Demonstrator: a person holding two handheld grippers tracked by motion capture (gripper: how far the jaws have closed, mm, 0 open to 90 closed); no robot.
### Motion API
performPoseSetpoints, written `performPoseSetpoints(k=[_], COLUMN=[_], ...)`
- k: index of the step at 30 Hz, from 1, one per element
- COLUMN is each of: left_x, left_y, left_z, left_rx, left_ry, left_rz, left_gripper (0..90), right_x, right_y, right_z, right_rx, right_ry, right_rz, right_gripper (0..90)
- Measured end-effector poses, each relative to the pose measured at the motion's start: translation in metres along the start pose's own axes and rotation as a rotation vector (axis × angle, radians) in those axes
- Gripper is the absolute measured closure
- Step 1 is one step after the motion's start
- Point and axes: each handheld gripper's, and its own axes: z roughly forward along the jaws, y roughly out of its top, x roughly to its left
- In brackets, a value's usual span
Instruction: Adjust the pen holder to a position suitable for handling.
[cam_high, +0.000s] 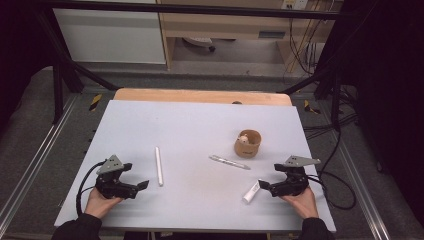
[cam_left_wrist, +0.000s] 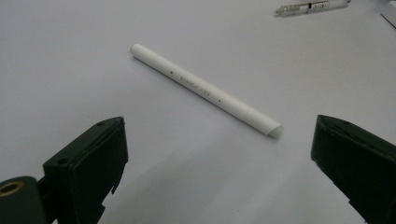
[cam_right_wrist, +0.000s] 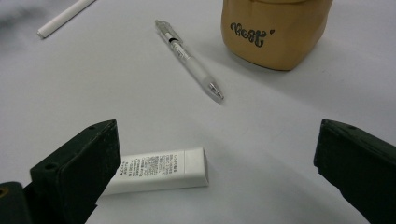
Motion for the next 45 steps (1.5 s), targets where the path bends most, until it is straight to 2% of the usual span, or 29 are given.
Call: performPoseSetpoints(k=[7,19,27,29,45], left_x=[0.000,0.001,0.001,0.001,0.001], left_y=[0.000,0.000,-0.001,0.000,-0.001], left_z=[-0.001,-0.001,-0.001,-0.001,0.000], left_rx=[-0.003,-0.002,0.000,-0.001,0.005], left_ry=[0.002,-0.007,-0.005,-0.005,0.000], left_rz=[-0.002,-0.003,-0.001,0.000,-0.003], left_gripper=[3.9,3.9,3.9,3.9,3.9], right_x=[0.001,0.007,0.013,0.015,0.025], right_y=[0.001,0.008,0.018,0.021,0.044], right_z=[-0.002,0.002,0.004,0.005,0.014], right_rx=[-0.003,0.003,0.000,0.008,0.003], right_ry=[0.000,-0.012,-0.016,-0.027,-0.038], right_rz=[0.003,-0.018,-0.033,-0.051,-0.074], right_gripper=[1.3,1.2,1.3,1.3,1.5])
